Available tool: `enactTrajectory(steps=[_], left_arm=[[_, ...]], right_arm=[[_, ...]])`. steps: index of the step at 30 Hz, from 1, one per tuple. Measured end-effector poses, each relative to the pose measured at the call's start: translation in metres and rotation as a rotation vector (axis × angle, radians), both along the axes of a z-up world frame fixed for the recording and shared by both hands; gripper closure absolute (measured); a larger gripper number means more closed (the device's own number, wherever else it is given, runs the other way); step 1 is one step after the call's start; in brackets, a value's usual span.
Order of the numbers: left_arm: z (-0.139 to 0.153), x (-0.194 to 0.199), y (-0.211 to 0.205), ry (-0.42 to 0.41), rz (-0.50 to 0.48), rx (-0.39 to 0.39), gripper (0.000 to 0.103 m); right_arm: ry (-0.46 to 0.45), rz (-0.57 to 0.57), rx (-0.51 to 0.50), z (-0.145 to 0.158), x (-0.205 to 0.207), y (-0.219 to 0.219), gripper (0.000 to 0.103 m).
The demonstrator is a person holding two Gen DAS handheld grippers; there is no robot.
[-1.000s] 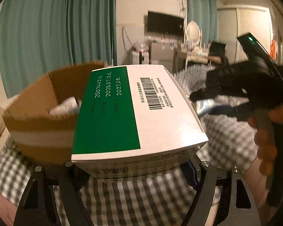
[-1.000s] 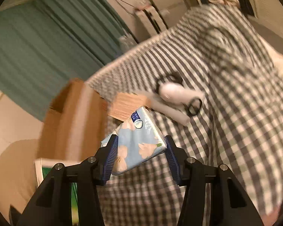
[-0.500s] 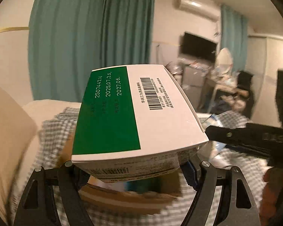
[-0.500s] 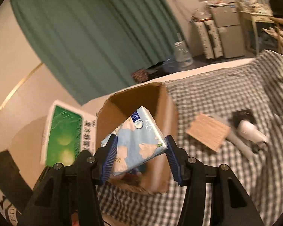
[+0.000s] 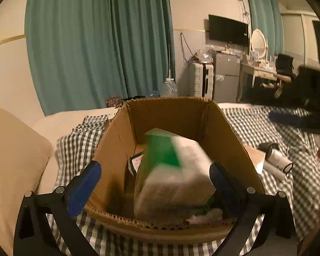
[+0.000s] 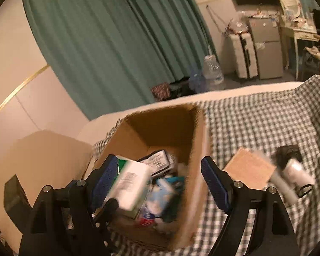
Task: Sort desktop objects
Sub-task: 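Release the medicine box into the box with the left tool while the right releases the tissue pack, then grasp the white handheld device with the right tool and lift it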
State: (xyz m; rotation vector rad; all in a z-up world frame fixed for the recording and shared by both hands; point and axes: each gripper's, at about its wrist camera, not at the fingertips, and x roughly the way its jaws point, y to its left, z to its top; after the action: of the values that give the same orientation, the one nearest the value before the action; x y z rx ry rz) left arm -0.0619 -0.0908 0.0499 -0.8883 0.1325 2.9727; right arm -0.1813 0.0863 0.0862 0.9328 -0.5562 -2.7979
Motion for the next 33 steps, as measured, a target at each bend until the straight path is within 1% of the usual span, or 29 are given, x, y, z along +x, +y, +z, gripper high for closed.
enactTrajectory(steps=[2, 4, 6, 7, 8, 9, 10, 11, 14, 17, 18, 20, 21, 23, 25, 29, 31, 32, 33], left_arm=[[0.007, 0.007, 0.004, 0.012, -0.002, -0.001, 0.0], [0.016, 0.018, 0.012, 0.033, -0.006, 0.021, 0.0], [0.024, 0.025, 0.023, 0.049, -0.039, 0.05, 0.0], [0.028, 0.028, 0.03, 0.056, -0.062, 0.065, 0.0], [0.031, 0.034, 0.045, 0.061, -0.1, 0.079, 0.0], [0.033, 0.036, 0.05, 0.061, -0.125, 0.086, 0.0], [0.033, 0.04, 0.068, 0.057, -0.171, 0.098, 0.0], [0.034, 0.042, 0.083, 0.049, -0.2, 0.107, 0.0], [0.028, 0.042, 0.126, 0.009, -0.28, 0.145, 0.0], [0.012, 0.033, 0.162, -0.045, -0.315, 0.16, 0.0], [0.007, 0.029, 0.17, -0.062, -0.316, 0.161, 0.0], [-0.008, 0.017, 0.188, -0.106, -0.301, 0.156, 0.0], [-0.014, 0.011, 0.194, -0.122, -0.292, 0.15, 0.0], [-0.031, -0.002, 0.206, -0.151, -0.265, 0.133, 0.0], [-0.043, -0.014, 0.216, -0.166, -0.258, 0.111, 0.0], [-0.069, -0.037, 0.231, -0.186, -0.224, 0.046, 0.0], [-0.081, -0.045, 0.233, -0.199, -0.202, 0.041, 0.0], [-0.087, -0.05, 0.232, -0.21, -0.197, 0.051, 0.0], [-0.09, -0.052, 0.232, -0.217, -0.196, 0.061, 0.0]], right_arm=[[0.03, -0.021, 0.033, 0.007, 0.013, 0.017, 0.023], [0.036, -0.021, 0.113, 0.014, 0.026, 0.036, 0.023], [0.023, -0.013, 0.215, 0.018, 0.038, 0.052, 0.023], [0.011, -0.021, 0.279, 0.018, 0.044, 0.062, 0.023], [-0.003, -0.032, 0.328, 0.018, 0.048, 0.071, 0.023], [-0.026, -0.053, 0.375, 0.017, 0.055, 0.085, 0.023], [-0.041, -0.064, 0.387, 0.014, 0.06, 0.095, 0.023], [-0.059, -0.071, 0.384, 0.012, 0.063, 0.106, 0.023], [-0.103, -0.122, 0.328, 0.001, 0.072, 0.144, 0.023], [-0.153, -0.139, 0.263, -0.017, 0.069, 0.175, 0.023], [-0.173, -0.134, 0.245, -0.026, 0.063, 0.184, 0.023], [-0.22, -0.125, 0.24, -0.041, 0.053, 0.195, 0.023], [-0.272, -0.122, 0.25, -0.052, 0.039, 0.2, 0.023], [-0.331, -0.103, 0.263, -0.07, 0.021, 0.205, 0.023], [-0.373, -0.065, 0.273, -0.087, 0.004, 0.206, 0.023], [-0.465, 0.019, 0.342, -0.123, -0.037, 0.204, 0.024], [-0.5, 0.039, 0.384, -0.14, -0.051, 0.206, 0.024], [-0.517, 0.042, 0.388, -0.147, -0.056, 0.209, 0.026], [-0.538, 0.056, 0.36, -0.156, -0.06, 0.213, 0.032]])
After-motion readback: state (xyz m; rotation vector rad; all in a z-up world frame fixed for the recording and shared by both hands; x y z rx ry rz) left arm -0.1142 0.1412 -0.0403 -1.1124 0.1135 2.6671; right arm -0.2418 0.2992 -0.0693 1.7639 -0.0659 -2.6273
